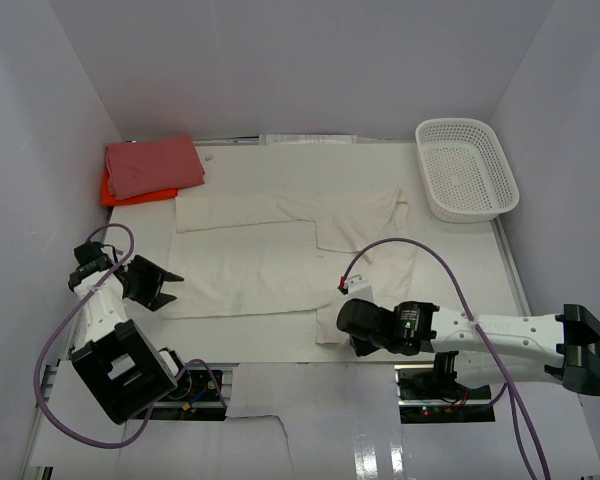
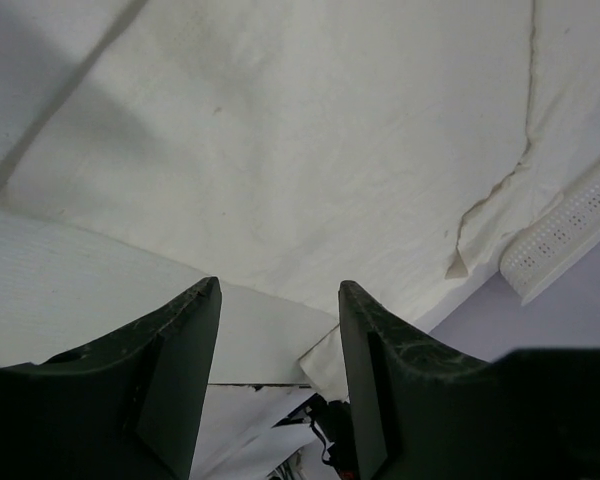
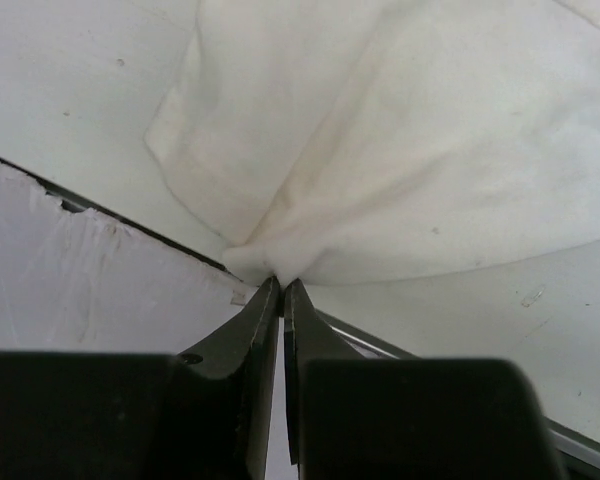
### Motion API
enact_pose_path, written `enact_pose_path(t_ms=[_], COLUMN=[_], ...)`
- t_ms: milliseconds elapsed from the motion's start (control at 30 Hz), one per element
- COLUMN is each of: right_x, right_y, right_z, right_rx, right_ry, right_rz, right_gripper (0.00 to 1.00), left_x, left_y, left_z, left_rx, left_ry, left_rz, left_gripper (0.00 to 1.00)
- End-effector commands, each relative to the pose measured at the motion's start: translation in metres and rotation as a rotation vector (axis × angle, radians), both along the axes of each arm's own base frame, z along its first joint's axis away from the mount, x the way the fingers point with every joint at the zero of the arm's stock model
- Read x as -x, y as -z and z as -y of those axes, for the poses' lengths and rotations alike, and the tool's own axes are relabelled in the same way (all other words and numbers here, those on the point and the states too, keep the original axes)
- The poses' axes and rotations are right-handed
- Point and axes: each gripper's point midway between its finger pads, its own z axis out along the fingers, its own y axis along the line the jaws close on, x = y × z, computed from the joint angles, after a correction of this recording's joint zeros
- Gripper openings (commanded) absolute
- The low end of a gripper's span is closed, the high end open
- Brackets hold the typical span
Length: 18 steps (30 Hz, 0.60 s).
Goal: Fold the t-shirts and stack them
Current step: Grap the side of the flattened tshirt closest away from the robot with both arms
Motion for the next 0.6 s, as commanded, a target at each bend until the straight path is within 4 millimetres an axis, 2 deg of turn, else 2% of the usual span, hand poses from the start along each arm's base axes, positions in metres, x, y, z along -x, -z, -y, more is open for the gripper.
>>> enact_pose_path(t_ms=[0, 167, 300, 400, 500, 567], right_x=[-0.016, -0.025, -0.034, -0.044, -0.05, -0.053], right_y=[-0.005, 0.004, 0.012, 0.016, 0.02, 0.022], right_z=[-0.006, -0.011, -0.013, -0.019, -0.021, -0.025], right_rx=[0.031, 0.025, 0.009, -0.033, -0.049, -0.06], right_ry=[0.02, 0.043, 0.046, 0.021, -0.012, -0.038], right_rz=[0.061, 0.065, 0.056, 0.044, 0.031, 0.027], right_gripper=[0.08, 0.08, 0.08, 0.08, 0.08, 0.08], left_x=[0.013, 0.024, 0.033, 0.04, 0.042, 0.04], left_y=[0.011, 0.024, 0.025, 0.028, 0.03, 0.025], left_z=[-0.017, -0.034, -0.057, -0.063, -0.069, -0.075], left_rx=[-0.078, -0.132, -0.259, -0.287, -0.306, -0.323], left_ry=[-0.06, -0.108, -0.179, -0.202, -0.232, -0.252], left_rz=[-0.118, -0.27, -0.323, -0.383, -0.418, -0.423], left_gripper=[0.6, 0.57, 0.55, 0.43, 0.44, 0.44])
